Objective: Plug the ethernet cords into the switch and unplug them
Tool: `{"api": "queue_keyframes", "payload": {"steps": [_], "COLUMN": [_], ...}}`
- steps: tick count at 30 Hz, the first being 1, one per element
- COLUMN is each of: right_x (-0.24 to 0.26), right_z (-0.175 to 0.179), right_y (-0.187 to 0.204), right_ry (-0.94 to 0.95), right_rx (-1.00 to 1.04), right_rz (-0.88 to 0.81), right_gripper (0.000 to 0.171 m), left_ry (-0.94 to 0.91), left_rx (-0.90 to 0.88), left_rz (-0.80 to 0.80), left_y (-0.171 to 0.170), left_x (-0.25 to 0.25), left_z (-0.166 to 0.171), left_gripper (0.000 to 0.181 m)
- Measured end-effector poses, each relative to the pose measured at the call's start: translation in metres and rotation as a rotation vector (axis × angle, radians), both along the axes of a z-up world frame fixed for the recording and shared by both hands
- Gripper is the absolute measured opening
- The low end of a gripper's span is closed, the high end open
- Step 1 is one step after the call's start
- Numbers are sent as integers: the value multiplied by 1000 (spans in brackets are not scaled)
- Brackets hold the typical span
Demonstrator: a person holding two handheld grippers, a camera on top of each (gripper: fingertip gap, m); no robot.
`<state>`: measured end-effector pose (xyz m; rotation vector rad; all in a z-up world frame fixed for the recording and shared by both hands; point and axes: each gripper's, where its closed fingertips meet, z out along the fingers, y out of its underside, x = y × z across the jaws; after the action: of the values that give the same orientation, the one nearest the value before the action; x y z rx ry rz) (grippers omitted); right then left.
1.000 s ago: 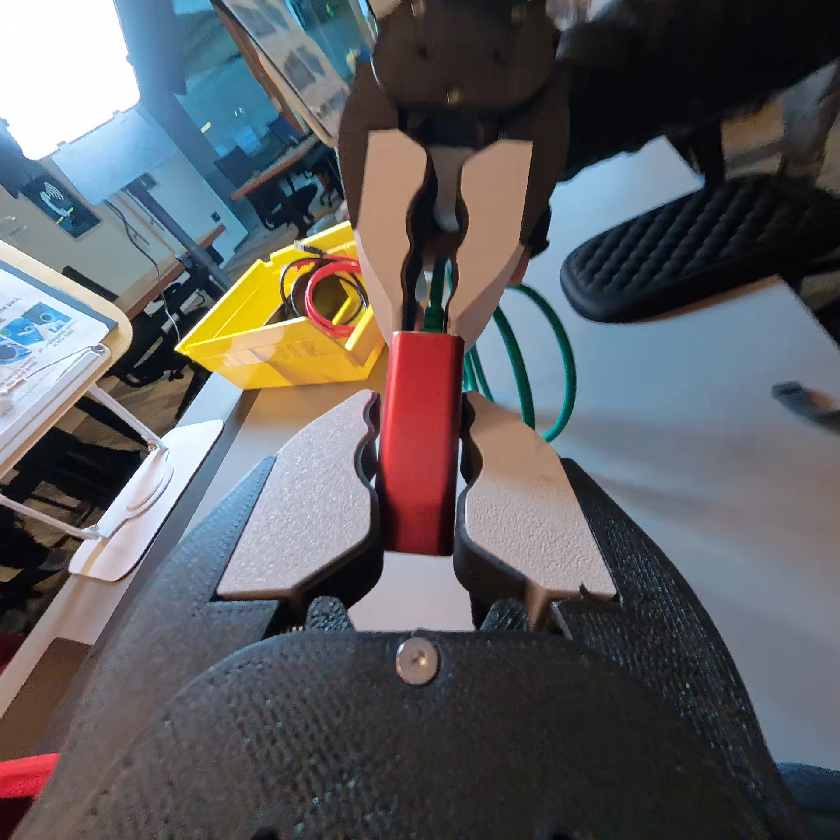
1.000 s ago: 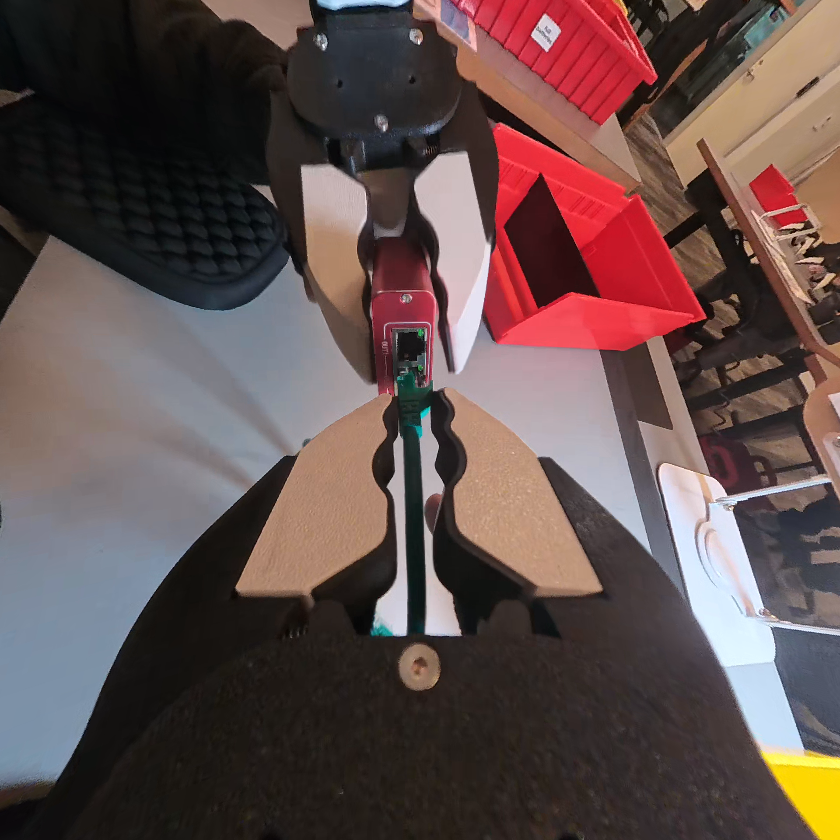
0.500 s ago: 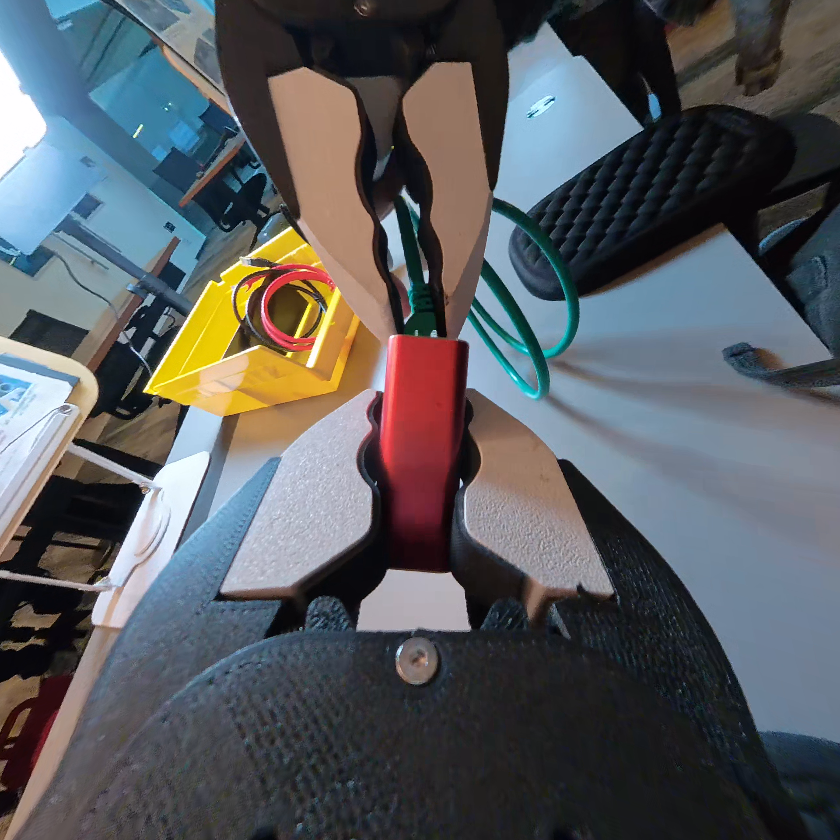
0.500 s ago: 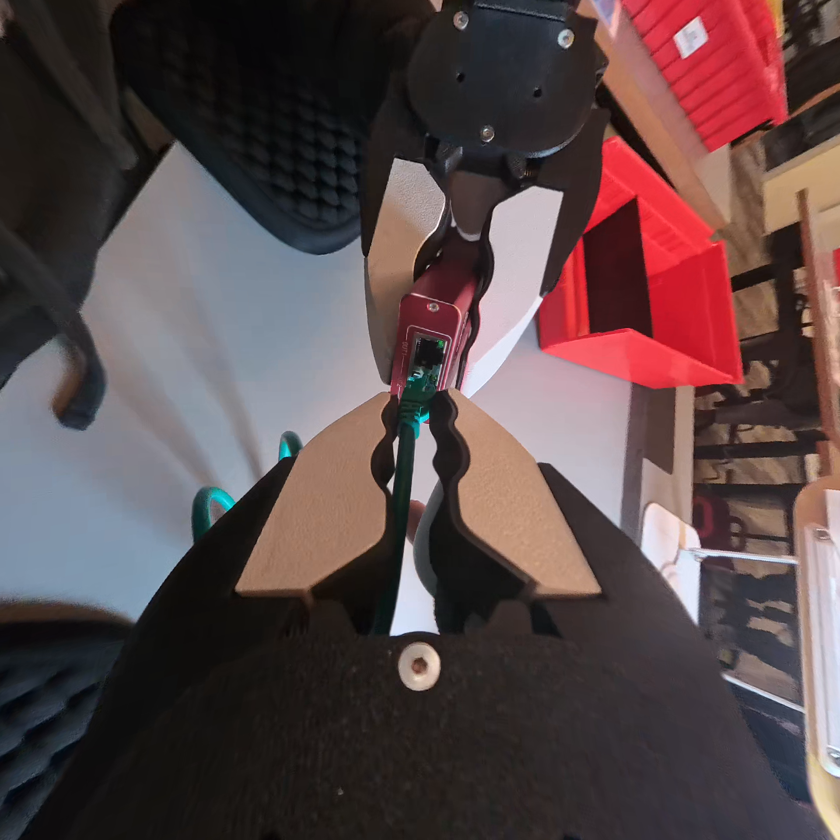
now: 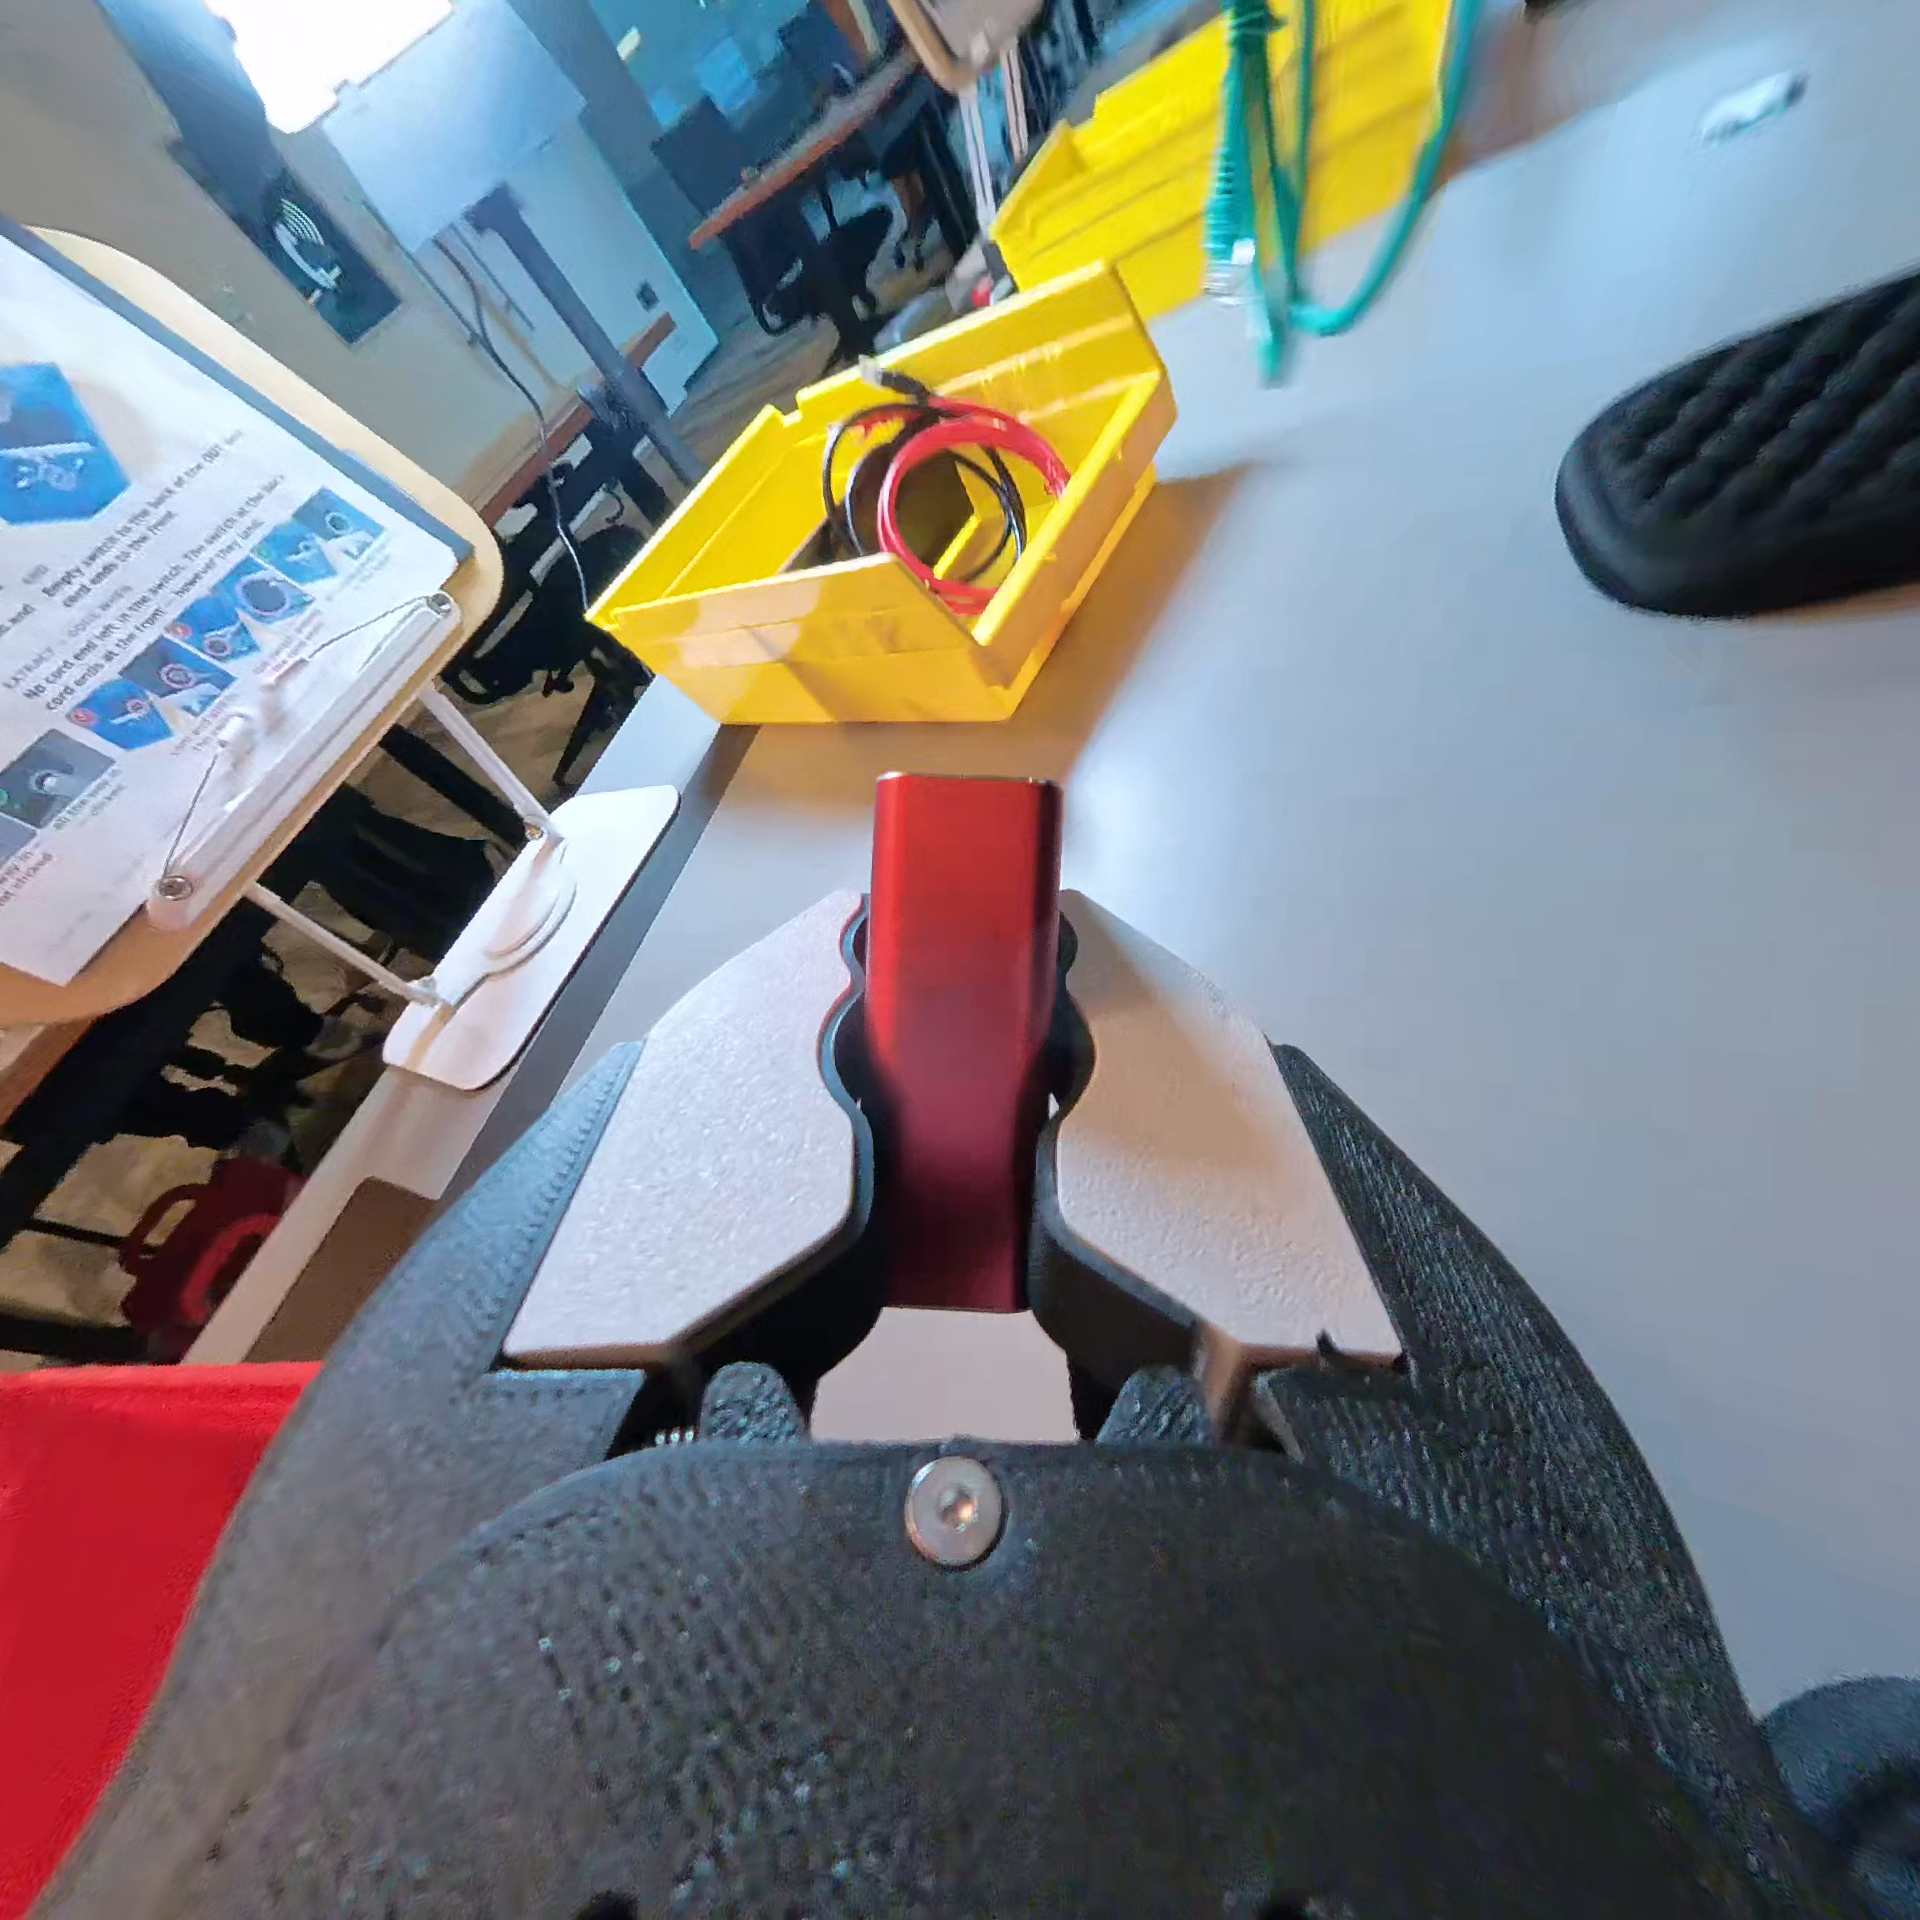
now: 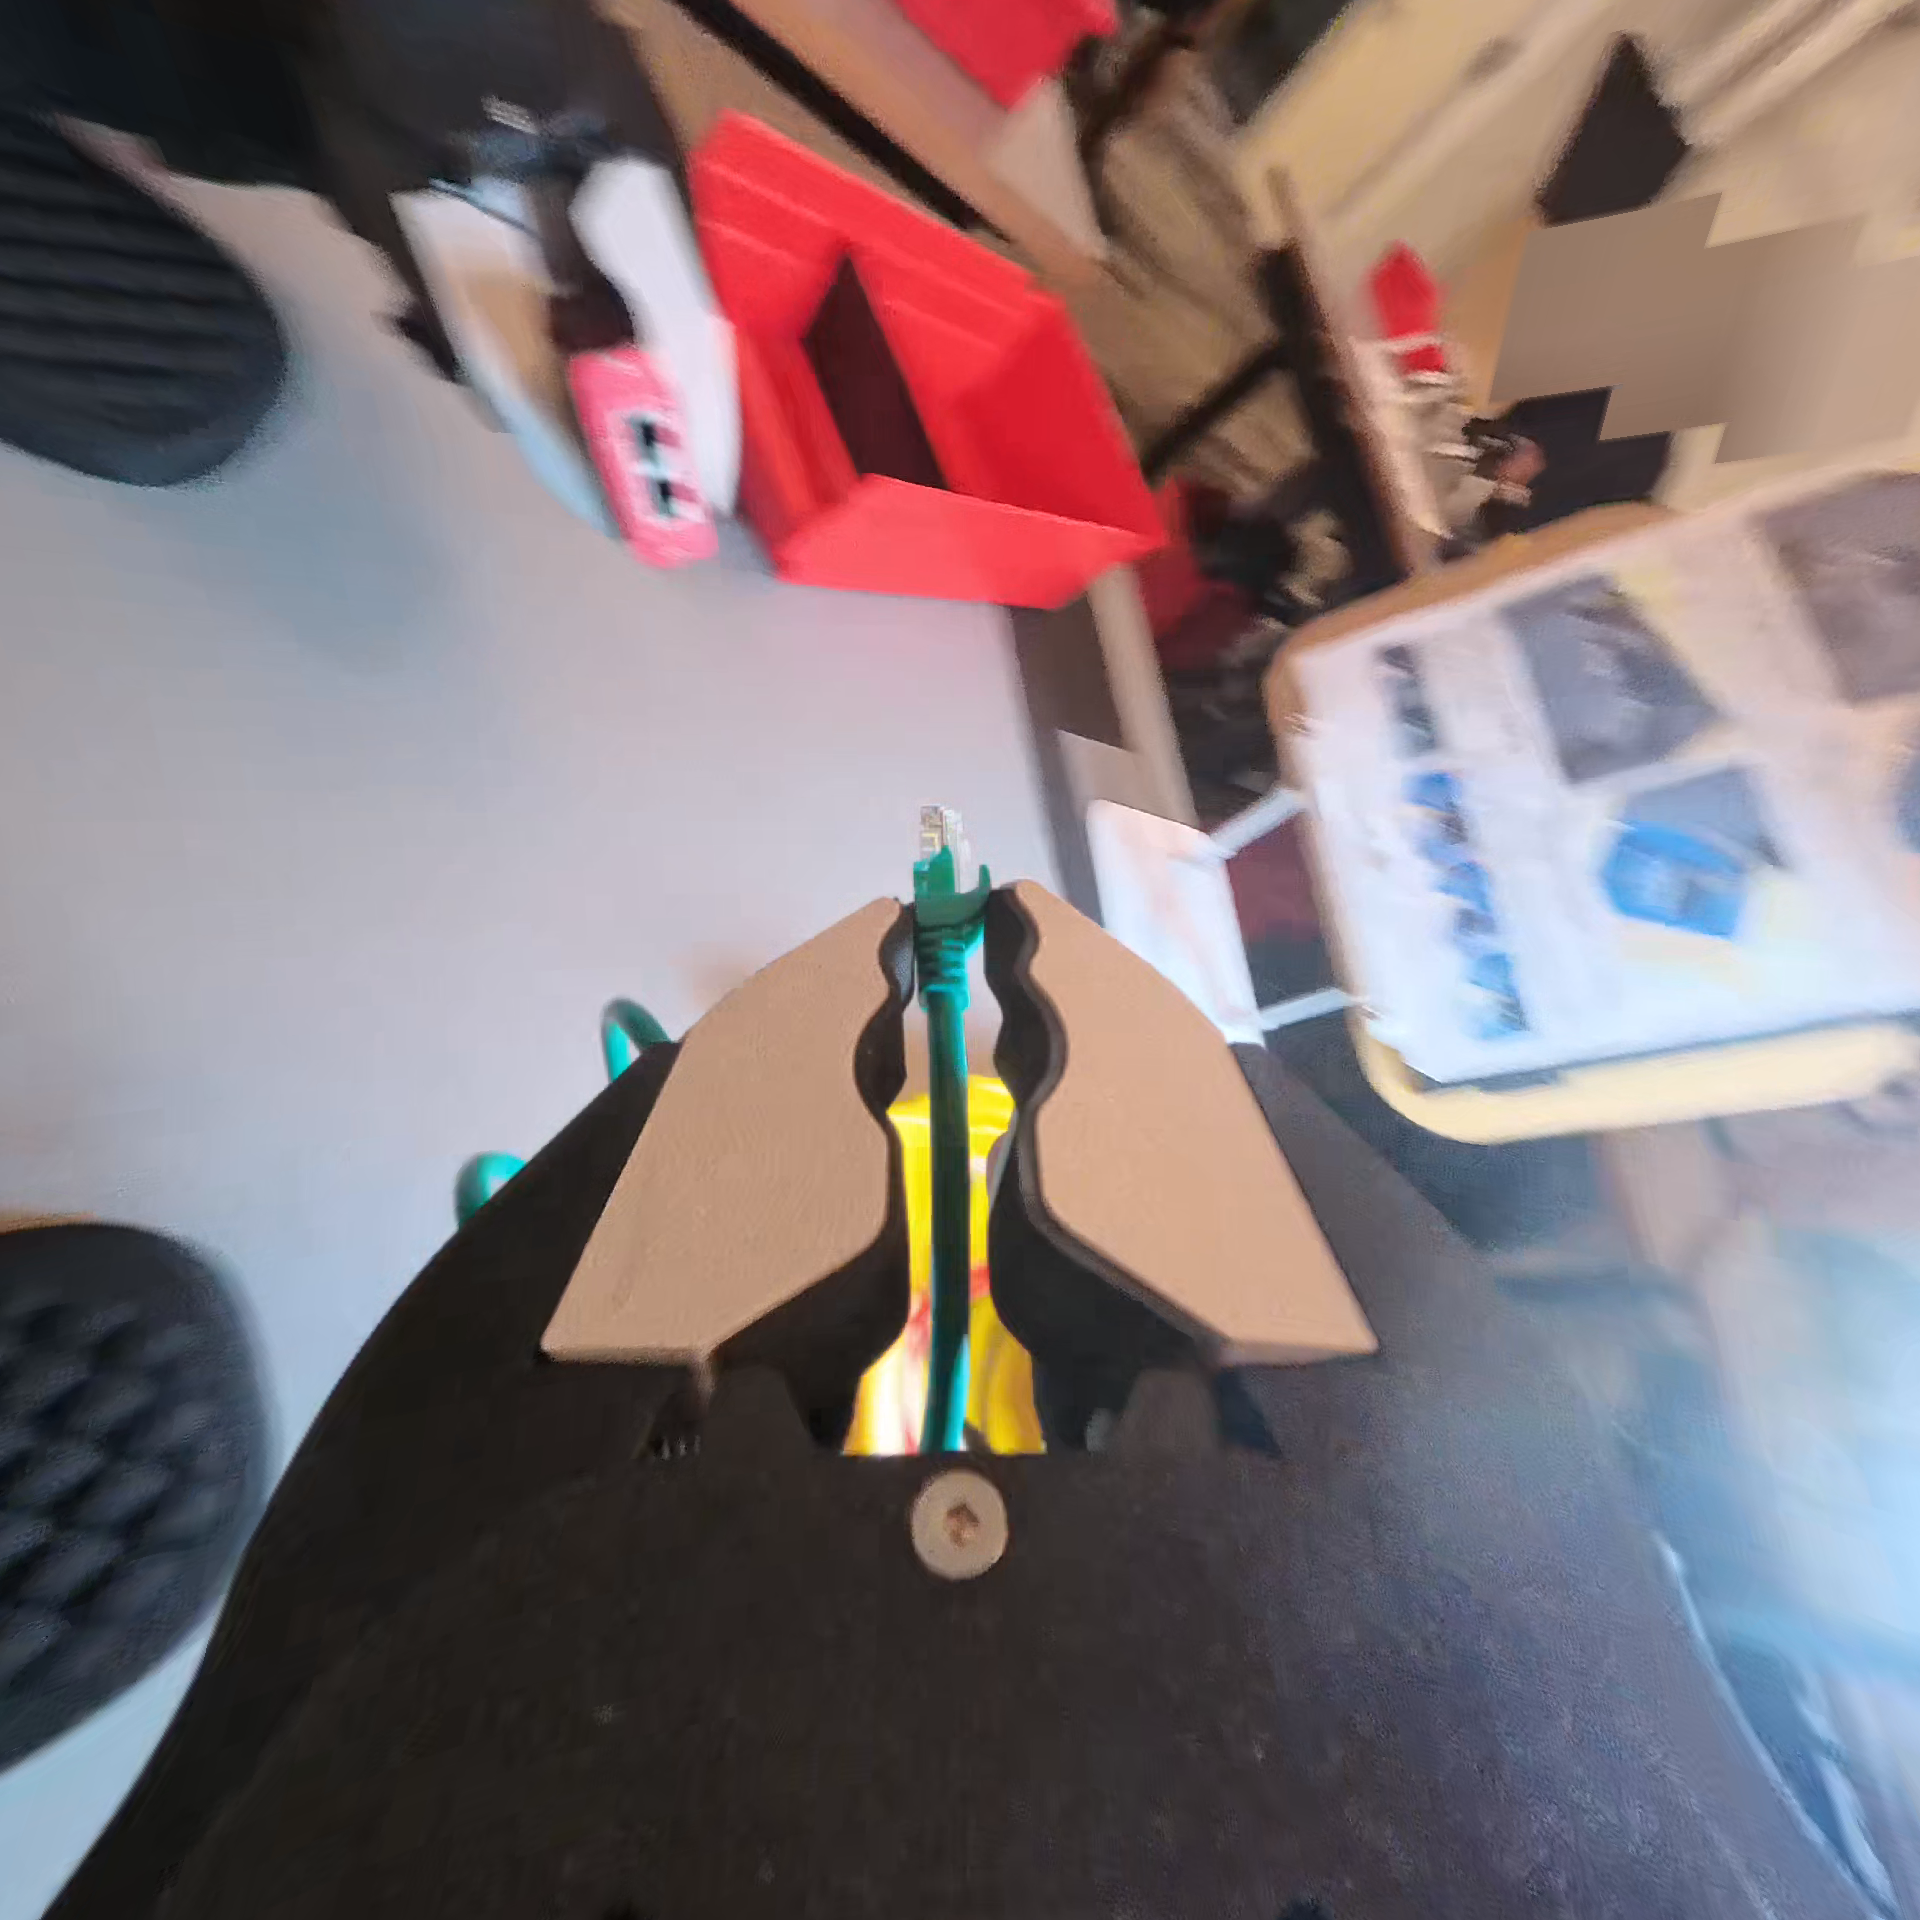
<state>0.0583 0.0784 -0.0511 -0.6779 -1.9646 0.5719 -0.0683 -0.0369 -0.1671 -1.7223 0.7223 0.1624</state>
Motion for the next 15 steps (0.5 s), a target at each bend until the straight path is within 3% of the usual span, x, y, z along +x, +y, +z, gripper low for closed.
{"api": "queue_keyframes", "payload": {"steps": [3, 5, 9, 14, 15], "right_x": [-12, -23, -53, -84, -87], "right_z": [33, 31, -14, -86, -96], "right_y": [65, 103, 151, 219, 236], "right_ry": [101, 69, -128, -235, -227], "right_rx": [80, 118, -22, 13, 51], "right_rz": [-216, -333, -445, -572, -616], "right_gripper": [13, 13, 13, 16, 26], "left_ry": [-97, -99, -150, -161, -165], "left_rx": [16, 11, -14, -23, -28], "left_rz": [-9, 5, -9, -10, -12], "left_y": [1, 1, 0, 2, 3], "left_x": [-2, -6, -5, -6, -6], "left_z": [5, 0, -6, -14, -17], "left_gripper": [29, 29, 29, 29, 29]}}
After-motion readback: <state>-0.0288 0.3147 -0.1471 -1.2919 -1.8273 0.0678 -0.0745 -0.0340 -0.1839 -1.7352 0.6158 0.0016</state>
